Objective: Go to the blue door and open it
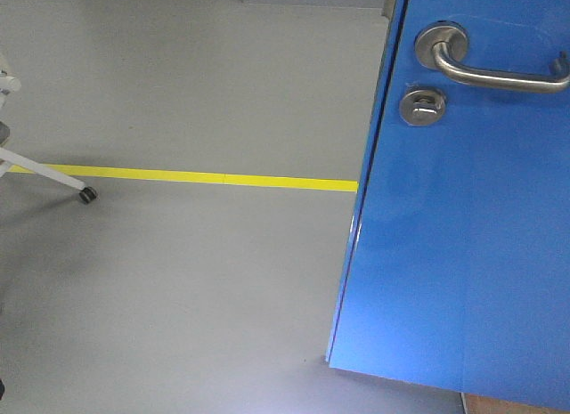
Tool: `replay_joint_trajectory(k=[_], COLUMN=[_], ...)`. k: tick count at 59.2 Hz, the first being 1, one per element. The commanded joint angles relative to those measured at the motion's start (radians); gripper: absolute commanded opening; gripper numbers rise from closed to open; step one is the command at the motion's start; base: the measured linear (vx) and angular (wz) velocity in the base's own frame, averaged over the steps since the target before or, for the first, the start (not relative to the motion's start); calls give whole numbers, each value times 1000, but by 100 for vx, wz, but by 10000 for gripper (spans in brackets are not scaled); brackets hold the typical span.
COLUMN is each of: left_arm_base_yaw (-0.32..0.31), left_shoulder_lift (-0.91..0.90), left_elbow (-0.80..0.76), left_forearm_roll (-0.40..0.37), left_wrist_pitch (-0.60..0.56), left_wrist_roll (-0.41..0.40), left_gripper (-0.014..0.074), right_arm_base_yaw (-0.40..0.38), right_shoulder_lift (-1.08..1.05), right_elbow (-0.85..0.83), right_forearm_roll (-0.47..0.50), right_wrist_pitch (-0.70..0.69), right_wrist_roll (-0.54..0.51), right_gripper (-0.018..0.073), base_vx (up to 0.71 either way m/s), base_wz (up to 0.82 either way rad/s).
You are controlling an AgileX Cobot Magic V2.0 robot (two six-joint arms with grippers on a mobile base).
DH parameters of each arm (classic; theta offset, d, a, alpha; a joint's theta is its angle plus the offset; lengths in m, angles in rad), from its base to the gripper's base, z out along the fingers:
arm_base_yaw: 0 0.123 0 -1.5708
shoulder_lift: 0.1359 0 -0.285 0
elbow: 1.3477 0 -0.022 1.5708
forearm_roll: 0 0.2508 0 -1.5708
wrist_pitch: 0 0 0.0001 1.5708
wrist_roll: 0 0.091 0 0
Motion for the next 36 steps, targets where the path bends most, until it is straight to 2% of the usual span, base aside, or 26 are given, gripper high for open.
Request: replay_joint_trajectory(k=[1, 4, 10, 13, 14, 16, 27, 33, 36], left_arm_base_yaw=[-1, -1, -1, -1, -1, -1, -1, -1, -1], left_shoulder_lift=[-17, -17, -17, -17, -17, -17, -17, -17, -17], left_elbow=[-32, -32, -32, -32, -32, -32, -32, -32, -32], left_forearm_roll=[1, 1, 1, 1, 1, 1, 1, 1, 1], left_wrist_pitch=[-80, -80, -80, -80, -80, -80, -80, -80, -80], left_wrist_roll=[-4, -4, -4, -4, -4, -4, -4, -4, -4], left_gripper=[71, 71, 71, 71, 71, 71, 71, 71, 71], right_arm_base_yaw=[-2, -2, 19, 54, 139, 170, 310, 354, 358], right_shoulder_lift=[-17, -20, -47, -75, -151, -180, -360, -485, -542], right_elbow=[-29, -29, -7, 23, 111, 152, 413, 589, 663], right_forearm_roll=[33, 9, -107, -206, -444, -526, -862, -989, -1012], right_wrist_pitch=[-50, -49, -38, -42, -73, -88, -204, -314, -363], right_wrist_roll=[-10, -11, -26, -26, -26, -26, -29, -29, -28], right_gripper=[-4, -4, -4, -4, -4, -4, -4, -4, -4], base_vx=[0, 0, 0, 0, 0, 0, 0, 0, 0], base_wz=[0, 0, 0, 0, 0, 0, 0, 0, 0])
